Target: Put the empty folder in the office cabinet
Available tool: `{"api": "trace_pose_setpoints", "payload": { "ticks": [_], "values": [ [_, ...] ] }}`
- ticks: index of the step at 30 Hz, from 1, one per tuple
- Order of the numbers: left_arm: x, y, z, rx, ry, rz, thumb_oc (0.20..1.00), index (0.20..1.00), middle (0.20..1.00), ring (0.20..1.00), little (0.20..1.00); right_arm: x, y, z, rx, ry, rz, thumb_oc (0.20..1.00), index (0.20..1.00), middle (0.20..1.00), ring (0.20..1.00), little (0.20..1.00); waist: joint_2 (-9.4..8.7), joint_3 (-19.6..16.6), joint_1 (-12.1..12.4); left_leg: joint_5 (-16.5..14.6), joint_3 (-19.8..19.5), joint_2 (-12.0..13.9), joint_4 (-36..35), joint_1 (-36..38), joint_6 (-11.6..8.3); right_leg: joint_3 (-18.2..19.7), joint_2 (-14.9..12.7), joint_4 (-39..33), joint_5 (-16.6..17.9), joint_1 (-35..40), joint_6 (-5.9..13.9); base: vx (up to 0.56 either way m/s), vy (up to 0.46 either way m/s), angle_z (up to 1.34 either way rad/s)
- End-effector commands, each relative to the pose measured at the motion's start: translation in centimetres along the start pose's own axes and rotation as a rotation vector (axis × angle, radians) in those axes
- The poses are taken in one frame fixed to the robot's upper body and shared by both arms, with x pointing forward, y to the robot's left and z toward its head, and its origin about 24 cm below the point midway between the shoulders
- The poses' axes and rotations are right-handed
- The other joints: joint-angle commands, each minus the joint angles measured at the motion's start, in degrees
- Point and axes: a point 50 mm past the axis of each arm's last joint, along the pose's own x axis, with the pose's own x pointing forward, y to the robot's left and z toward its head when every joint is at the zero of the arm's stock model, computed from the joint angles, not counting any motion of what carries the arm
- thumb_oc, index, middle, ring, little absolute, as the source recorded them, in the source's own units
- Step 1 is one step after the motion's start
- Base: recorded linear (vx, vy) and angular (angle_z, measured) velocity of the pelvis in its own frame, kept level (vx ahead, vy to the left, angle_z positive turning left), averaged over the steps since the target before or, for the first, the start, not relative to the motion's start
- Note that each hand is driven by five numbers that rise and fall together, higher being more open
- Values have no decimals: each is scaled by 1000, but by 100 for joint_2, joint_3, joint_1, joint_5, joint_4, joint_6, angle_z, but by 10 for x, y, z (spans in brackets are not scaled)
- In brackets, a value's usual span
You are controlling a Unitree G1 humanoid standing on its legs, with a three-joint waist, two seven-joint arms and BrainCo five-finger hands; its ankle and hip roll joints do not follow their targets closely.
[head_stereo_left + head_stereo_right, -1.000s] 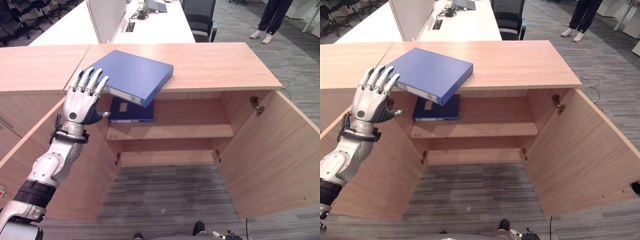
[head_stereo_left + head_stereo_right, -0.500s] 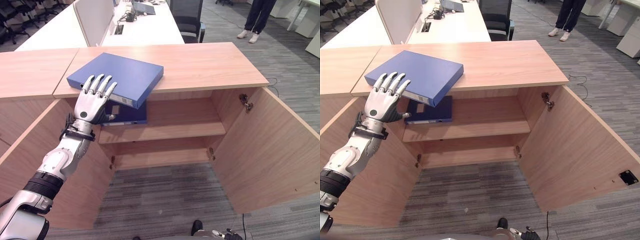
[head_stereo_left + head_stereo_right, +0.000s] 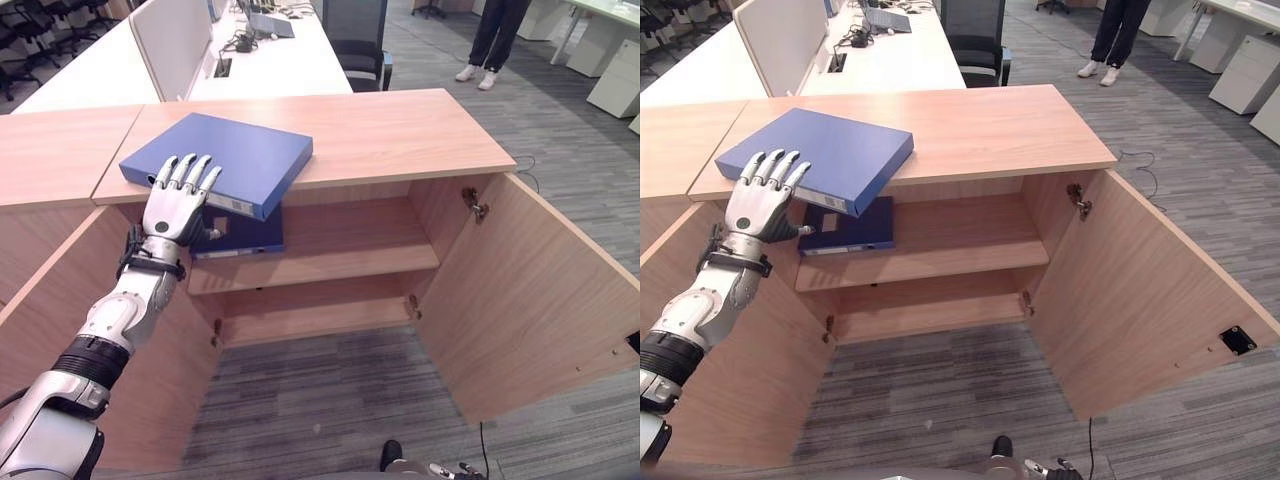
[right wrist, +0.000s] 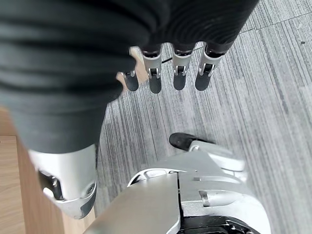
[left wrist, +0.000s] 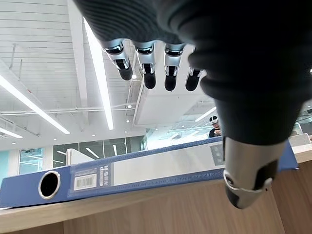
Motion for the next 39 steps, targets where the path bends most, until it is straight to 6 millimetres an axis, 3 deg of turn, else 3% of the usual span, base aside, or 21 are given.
{"api": "trace_pose_setpoints", "payload": {
  "ticks": [1, 39],
  "values": [
    [44, 40, -9, -2, 46, 171, 1000, 1000, 1000, 1000, 1000, 4, -11, 19, 1, -34, -40, 1000, 1000, 1000, 1000, 1000, 186, 244, -21, -314, -55, 53, 65, 175, -126, -80, -138, 621, -888, 498, 684, 0, 0, 0],
    [56, 30, -16, 92, 32, 62, 1000, 1000, 1000, 1000, 1000, 3, -17, 14, 25, -19, -60, 1000, 1000, 1000, 1000, 1000, 251, 241, -246, -329, 122, -11, 65, 240, -94, -56, -176, 635, -829, 483, 721, 0, 2, -1]
  ]
}}
